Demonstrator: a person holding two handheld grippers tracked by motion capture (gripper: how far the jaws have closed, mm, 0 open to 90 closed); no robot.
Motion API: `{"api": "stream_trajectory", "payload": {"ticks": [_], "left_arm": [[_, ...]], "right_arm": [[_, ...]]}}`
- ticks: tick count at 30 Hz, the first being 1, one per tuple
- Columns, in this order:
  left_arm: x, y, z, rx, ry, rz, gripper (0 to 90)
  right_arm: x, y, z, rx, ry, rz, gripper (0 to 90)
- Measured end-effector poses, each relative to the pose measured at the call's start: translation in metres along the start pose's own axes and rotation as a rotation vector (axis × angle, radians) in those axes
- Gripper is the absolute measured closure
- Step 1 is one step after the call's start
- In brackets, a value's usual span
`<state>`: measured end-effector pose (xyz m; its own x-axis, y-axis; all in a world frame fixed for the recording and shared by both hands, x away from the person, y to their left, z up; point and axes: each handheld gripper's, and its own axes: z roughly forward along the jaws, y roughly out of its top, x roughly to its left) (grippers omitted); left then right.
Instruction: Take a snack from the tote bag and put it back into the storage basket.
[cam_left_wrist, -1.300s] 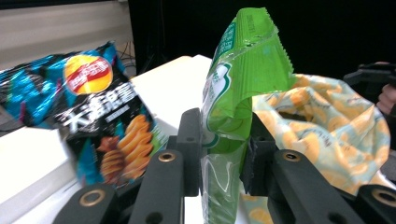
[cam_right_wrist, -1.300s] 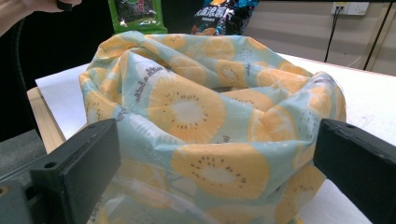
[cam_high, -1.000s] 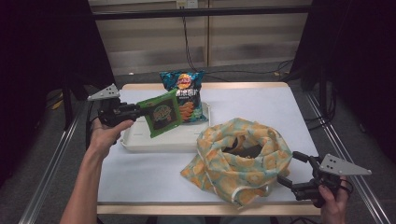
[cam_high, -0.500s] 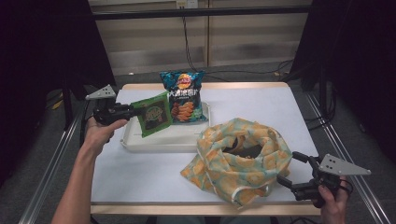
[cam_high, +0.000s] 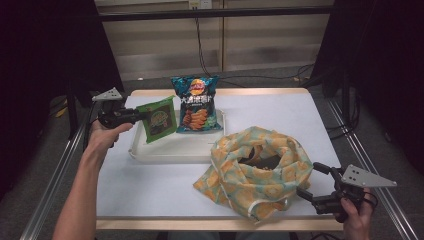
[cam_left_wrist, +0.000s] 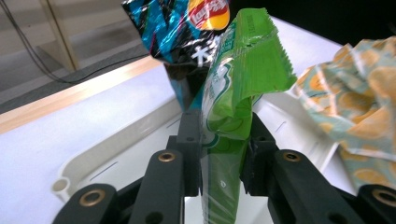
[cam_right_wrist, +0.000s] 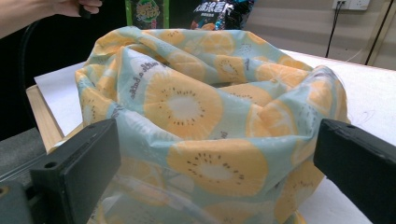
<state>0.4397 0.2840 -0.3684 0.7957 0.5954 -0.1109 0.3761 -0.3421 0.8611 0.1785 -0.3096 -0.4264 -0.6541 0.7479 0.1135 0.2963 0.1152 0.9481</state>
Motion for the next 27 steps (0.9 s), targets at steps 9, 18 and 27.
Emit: {"api": "stream_trajectory", "payload": {"ticks": [9, 18, 27], "left_arm": [[0.014, -0.005, 0.009, -0.003, -0.011, -0.053, 73.1], [0.034, -0.018, 0.028, 0.05, 0.017, -0.105, 73.1], [0.043, -0.015, 0.037, 0.03, 0.032, -0.118, 72.7]], "right_arm": [[0.001, 0.0, -0.001, -0.001, -0.001, -0.009, 0.1], [0.0, -0.001, -0.001, 0.001, -0.004, -0.006, 0.1], [0.002, -0.001, -0.001, -0.001, 0.005, -0.002, 0.0]]}}
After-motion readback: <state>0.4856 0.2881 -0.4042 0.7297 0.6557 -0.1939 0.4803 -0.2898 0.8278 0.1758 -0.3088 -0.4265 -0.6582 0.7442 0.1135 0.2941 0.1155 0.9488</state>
